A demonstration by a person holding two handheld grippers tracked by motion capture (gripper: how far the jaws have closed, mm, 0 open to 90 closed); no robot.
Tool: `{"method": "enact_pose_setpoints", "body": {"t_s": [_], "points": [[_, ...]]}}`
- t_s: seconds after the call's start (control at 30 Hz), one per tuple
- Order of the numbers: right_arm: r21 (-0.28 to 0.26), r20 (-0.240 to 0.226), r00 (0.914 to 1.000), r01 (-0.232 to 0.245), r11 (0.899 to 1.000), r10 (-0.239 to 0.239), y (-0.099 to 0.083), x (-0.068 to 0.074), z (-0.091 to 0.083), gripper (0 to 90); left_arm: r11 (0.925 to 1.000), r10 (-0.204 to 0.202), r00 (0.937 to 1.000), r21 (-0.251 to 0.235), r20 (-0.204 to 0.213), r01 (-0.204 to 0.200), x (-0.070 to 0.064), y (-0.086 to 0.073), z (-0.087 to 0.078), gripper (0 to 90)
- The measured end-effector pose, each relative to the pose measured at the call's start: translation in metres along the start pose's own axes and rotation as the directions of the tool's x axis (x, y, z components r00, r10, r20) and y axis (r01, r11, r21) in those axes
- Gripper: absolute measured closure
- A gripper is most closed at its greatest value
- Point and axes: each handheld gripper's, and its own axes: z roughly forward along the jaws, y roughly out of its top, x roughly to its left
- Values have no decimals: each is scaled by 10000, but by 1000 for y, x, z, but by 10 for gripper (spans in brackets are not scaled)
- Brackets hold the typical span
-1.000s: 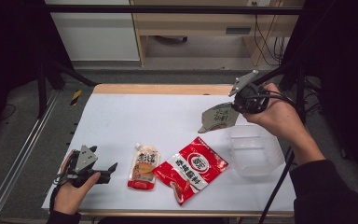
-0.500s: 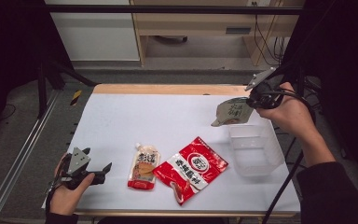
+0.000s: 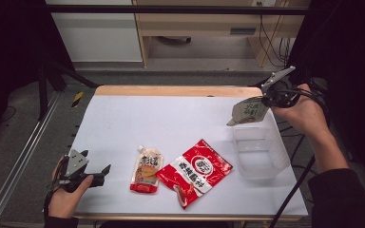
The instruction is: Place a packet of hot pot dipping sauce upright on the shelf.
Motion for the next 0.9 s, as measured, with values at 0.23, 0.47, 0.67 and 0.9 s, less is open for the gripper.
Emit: {"method": "enact_pose_setpoints", "body": {"t_s": [0.23,0.47,0.67,0.9], "points": [[9,31,9994,-345,9994,345,-8,-7,8,900,10000,5,10000,-38,-35,-6,1,0,-1,58],[282,37,9980,-632,9976,632,-19,-11,18,900,10000,46,10000,-58,-38,-46,-1,1,-1,58],[402,28,9952,-980,9944,980,-25,-15,23,900,10000,91,10000,-8,-12,-91,-1,1,0,58],[748,-49,9955,-945,9927,951,-29,-14,33,900,9999,123,9999,34,33,-123,-2,1,1,57]]}}
